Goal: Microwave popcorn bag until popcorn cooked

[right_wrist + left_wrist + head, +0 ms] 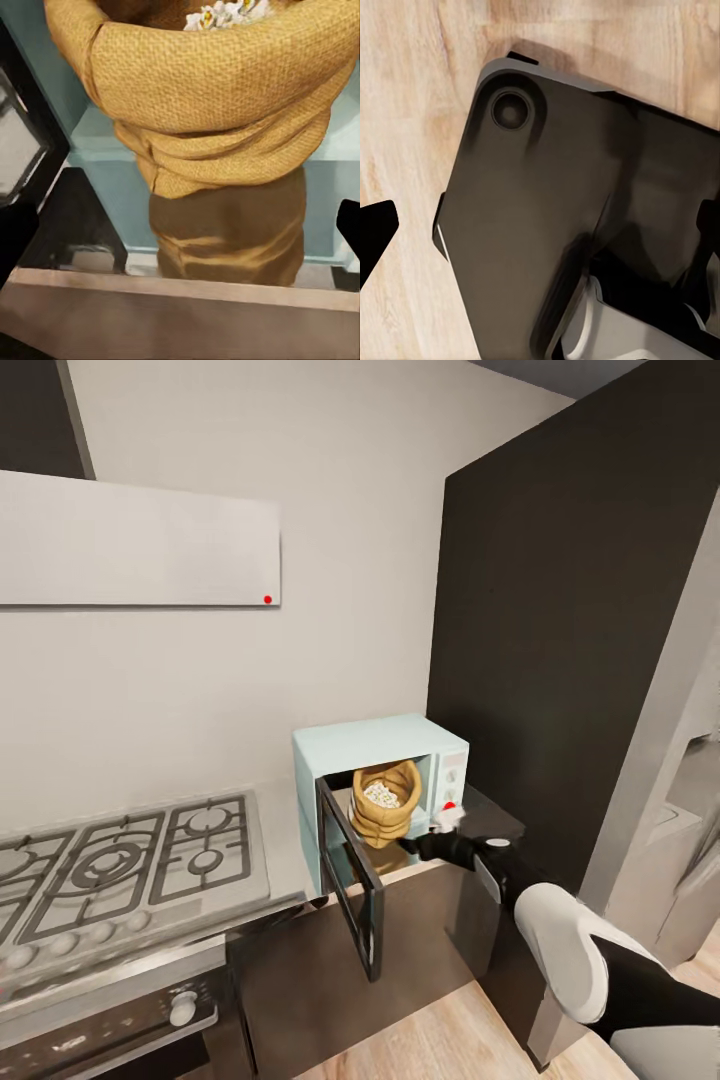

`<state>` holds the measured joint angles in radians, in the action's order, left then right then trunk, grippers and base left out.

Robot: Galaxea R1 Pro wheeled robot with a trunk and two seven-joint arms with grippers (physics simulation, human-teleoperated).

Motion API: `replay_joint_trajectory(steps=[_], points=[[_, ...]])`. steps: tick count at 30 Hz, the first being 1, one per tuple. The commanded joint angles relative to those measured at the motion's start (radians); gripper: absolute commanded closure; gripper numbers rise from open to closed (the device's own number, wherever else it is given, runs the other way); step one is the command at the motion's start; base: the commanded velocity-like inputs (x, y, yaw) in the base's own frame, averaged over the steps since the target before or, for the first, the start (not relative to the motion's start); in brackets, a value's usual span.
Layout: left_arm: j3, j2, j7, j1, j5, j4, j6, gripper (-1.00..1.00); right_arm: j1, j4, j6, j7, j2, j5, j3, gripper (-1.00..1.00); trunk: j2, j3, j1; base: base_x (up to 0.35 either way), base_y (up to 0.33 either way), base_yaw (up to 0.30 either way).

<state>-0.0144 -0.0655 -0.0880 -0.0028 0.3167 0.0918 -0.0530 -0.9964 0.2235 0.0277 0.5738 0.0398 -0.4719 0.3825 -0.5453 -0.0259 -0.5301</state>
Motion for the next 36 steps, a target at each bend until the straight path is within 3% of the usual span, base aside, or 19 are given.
replay_joint_trajectory(steps=[1,5,11,13,16,24,28,36], points=[[-0.001,0.0,-0.002,0.0,0.004,0.001,-0.002,-1.0,-0.001,-0.001,0.001,-0.004,0.008,-0.007,0.009,-1.0,-0.002,-0.002,0.0,0.0,0.0,0.0],[-0.001,0.0,-0.002,0.0,0.004,0.002,-0.002,-1.0,-0.001,-0.015,-0.035,-0.042,0.046,-0.003,0.011,-1.0,-0.002,-0.002,0.0,0.0,0.0,0.0],[-0.001,-0.001,-0.002,0.0,0.004,0.004,-0.002,-1.0,-0.001,-0.016,-0.074,-0.071,0.06,0.003,0.018,-1.0,-0.002,-0.002,0.0,0.0,0.0,0.0],[-0.002,-0.004,-0.004,0.0,0.004,0.004,-0.002,-1.0,-0.001,-0.016,-0.083,-0.09,0.065,0.036,0.019,-1.0,-0.002,-0.002,0.0,0.003,0.0,0.0],[0.002,-0.003,-0.003,0.0,0.005,0.002,-0.002,-1.0,-0.001,-0.016,-0.086,-0.112,0.066,0.051,0.019,-1.0,-0.002,-0.002,0.0,0.189,0.0,0.0],[0.008,-0.003,-0.002,0.0,0.002,0.002,-0.002,-1.0,-0.001,-0.019,-0.086,-0.116,0.074,0.045,0.018,-1.0,-0.002,-0.002,0.0,0.311,0.0,0.0],[0.007,-0.003,-0.002,0.0,0.002,0.002,-0.002,-1.0,-0.001,-0.028,-0.086,-0.11,0.115,0.043,0.018,-1.0,-0.002,-0.002,0.0,0.251,0.0,0.0],[0.005,-0.003,-0.002,0.0,0.002,0.002,-0.002,-1.0,-0.001,-0.062,-0.086,-0.103,0.135,0.042,0.012,-1.0,-0.002,-0.002,0.0,0.111,0.0,0.0]])
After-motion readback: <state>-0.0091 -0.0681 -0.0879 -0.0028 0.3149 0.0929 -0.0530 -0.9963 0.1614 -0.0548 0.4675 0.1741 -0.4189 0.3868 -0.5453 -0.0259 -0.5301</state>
